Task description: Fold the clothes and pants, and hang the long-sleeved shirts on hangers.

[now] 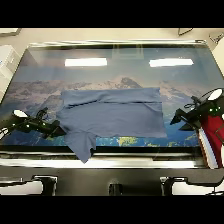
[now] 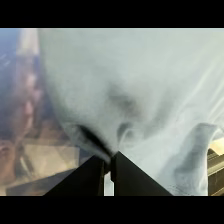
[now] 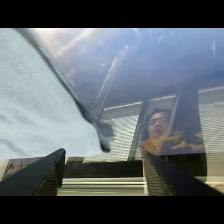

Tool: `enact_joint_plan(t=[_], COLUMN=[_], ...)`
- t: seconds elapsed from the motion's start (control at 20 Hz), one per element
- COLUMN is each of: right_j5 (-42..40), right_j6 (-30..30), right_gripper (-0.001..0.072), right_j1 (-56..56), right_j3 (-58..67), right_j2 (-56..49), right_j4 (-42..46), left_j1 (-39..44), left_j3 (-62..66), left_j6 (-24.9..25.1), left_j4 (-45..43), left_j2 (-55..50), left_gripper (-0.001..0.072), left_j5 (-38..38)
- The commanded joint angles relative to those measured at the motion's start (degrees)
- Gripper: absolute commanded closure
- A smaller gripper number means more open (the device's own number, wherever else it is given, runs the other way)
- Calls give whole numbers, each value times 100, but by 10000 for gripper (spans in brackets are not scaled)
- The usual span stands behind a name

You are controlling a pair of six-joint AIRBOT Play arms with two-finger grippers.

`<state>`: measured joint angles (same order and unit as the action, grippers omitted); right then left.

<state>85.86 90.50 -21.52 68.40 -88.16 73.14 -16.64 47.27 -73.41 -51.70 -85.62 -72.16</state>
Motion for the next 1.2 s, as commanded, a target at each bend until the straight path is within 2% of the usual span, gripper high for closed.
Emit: enact_joint_plan(t=[0.0,0.3,0.45,0.5,0.6,0.75,0.85,0.95,1.05,1.15], right_j5=[-415,-765,-675,-680,-597,-256,-358,-876,-1759,-2441], right_j6=[-101,-428,-509,-535,-546,-667,-706,-876,-1244,-1287], right_gripper=[151,152,185,319,671,679,679,679,679,678], right_j1=[0,39,420,568,741,748,737,737,737,737], right_j3=[-588,-1147,-1152,-1150,-1051,-313,656,1961,3318,4179], right_j2=[0,-162,-168,-166,-166,31,474,1067,1775,2457], right_j4=[-79,-931,-925,-925,-927,-951,-946,-905,-780,-479], left_j1=[20,17,20,17,17,-15,-17,-15,-15,-15], left_j3=[11,13,52,52,107,763,1676,3198,4922,6354], left_j6=[17,15,11,11,9,17,22,15,17,15], left_j4=[28,28,35,33,31,98,192,216,223,160], left_j2=[33,116,157,186,256,525,997,1600,2140,2594], left_gripper=[679,679,679,679,679,680,680,680,680,680], left_j5=[-22,-24,-28,-42,-74,-337,-313,-118,289,752])
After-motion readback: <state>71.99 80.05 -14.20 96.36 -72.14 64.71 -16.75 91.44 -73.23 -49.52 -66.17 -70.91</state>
